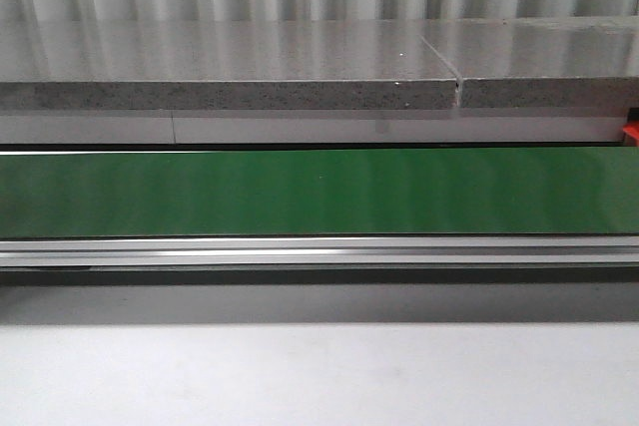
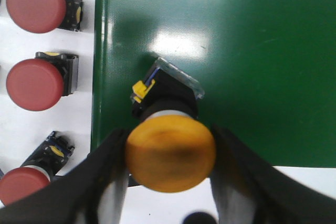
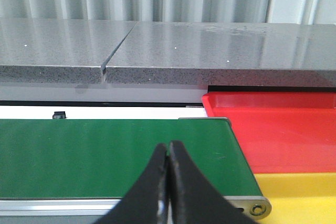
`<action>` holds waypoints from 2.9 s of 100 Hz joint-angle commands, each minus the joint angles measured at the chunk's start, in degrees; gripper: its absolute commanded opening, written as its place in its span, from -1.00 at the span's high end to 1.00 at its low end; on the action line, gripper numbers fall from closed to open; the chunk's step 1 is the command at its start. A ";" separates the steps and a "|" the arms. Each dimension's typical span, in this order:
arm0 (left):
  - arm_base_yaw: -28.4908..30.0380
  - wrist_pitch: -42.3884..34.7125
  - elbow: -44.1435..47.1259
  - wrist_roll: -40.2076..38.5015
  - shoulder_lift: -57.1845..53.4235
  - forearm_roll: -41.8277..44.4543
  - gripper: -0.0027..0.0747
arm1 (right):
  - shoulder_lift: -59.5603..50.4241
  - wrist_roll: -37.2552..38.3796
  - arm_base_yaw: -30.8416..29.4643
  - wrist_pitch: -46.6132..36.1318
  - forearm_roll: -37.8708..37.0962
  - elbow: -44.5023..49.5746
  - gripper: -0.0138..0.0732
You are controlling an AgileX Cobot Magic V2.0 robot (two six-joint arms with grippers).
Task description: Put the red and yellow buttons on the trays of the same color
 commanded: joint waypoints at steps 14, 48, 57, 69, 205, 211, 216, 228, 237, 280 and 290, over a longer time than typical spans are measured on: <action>-0.47 1.48 -1.57 0.10 -0.54 -0.95 0.45 | -0.79 0.01 -0.29 -4.34 -0.41 -0.84 0.77; -0.47 1.25 -1.57 0.10 0.61 -2.14 0.11 | -0.79 0.01 -0.29 -4.34 -0.41 -0.84 0.77; -0.47 1.16 -1.57 0.10 0.61 -2.23 -0.20 | -0.79 0.01 -0.29 -4.34 -0.41 -0.84 0.77; -0.47 0.08 -1.57 0.33 0.46 -2.68 -0.39 | -0.79 0.01 -0.29 -4.34 -0.41 -0.84 0.77; 18.65 1.44 9.52 1.39 -12.04 -0.20 -0.20 | -0.79 0.01 -0.29 -4.34 -0.41 -0.84 0.77; 18.65 1.44 9.73 1.69 -11.92 0.35 -0.20 | -0.79 0.01 -0.29 -4.34 -0.41 -0.84 0.77; 18.65 1.44 9.73 2.31 -11.40 0.34 -0.20 | -0.79 0.01 -0.29 -4.34 -0.41 -0.84 0.77; 18.65 1.44 9.73 2.30 -8.76 0.34 -0.20 | -0.79 0.01 -0.29 -4.34 -0.41 -0.84 0.77; 18.65 1.44 9.73 2.30 -5.88 0.59 -0.20 | -0.79 0.01 -0.29 -4.34 -0.41 -0.84 0.77; 18.65 1.42 9.30 2.30 2.44 2.15 -0.20 | -0.79 0.01 -0.29 -4.34 -0.41 -0.84 0.77; 18.65 0.66 9.25 2.30 2.94 3.90 -0.20 | -0.79 0.01 -0.29 -4.34 -0.41 -0.84 0.77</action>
